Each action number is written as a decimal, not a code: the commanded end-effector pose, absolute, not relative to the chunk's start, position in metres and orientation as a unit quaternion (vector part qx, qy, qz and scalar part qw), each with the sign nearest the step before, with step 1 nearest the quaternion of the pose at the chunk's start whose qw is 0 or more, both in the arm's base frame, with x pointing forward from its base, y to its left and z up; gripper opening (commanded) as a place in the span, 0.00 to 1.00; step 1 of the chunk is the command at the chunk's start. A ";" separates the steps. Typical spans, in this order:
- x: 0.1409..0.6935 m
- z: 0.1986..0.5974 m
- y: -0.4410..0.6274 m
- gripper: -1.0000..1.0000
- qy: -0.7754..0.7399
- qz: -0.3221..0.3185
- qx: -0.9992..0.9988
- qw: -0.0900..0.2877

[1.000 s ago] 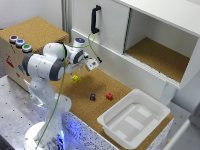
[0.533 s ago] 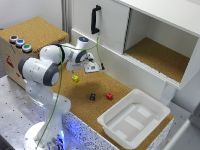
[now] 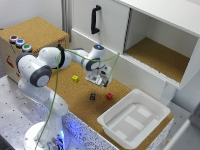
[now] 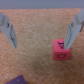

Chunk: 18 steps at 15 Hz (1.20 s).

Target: Rotate left the pink block

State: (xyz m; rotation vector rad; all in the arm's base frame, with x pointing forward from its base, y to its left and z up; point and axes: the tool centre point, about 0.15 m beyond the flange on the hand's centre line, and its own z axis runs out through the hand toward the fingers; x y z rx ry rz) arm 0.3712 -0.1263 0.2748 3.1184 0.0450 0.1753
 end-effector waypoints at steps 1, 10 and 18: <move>0.395 0.248 -0.167 1.00 -0.004 0.012 1.000 0.009; 0.427 0.215 -0.182 0.00 -0.008 -0.015 1.000 -0.015; 0.412 0.209 -0.176 0.00 0.005 -0.022 0.999 -0.024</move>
